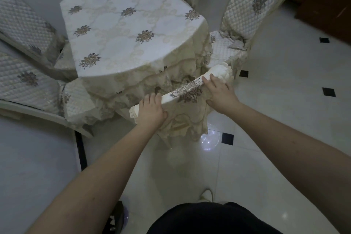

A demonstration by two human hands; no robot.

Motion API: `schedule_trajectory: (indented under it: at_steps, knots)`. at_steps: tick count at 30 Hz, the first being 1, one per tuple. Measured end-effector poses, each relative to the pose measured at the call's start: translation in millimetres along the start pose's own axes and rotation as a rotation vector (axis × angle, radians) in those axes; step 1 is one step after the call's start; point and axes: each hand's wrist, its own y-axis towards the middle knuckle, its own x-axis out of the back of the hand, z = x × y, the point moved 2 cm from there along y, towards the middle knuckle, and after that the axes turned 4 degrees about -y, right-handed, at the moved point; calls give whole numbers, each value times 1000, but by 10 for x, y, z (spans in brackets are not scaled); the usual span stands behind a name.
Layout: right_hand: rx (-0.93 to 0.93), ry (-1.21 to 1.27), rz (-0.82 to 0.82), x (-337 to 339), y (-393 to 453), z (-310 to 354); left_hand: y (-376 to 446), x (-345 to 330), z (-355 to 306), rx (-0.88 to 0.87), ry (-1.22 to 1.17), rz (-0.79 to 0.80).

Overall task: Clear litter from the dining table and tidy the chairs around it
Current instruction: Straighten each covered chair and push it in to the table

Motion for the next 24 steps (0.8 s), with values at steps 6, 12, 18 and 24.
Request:
schedule_trajectory:
  at_steps: [6, 12, 18, 24]
  knots:
    - [-27, -111, 103, -92, -381, 216, -526, -51, -200, -49, 15, 77]
    - [-128, 12, 19, -279, -1027, 618, -908, 164, -23, -155, -18, 72]
    - [-298, 156, -156, -244, -1686, 620, -1267, -39, -58, -267, -60, 55]
    - [-398, 50, -143, -85, -2177, 183, -1417, -54, -764, -330, -59, 84]
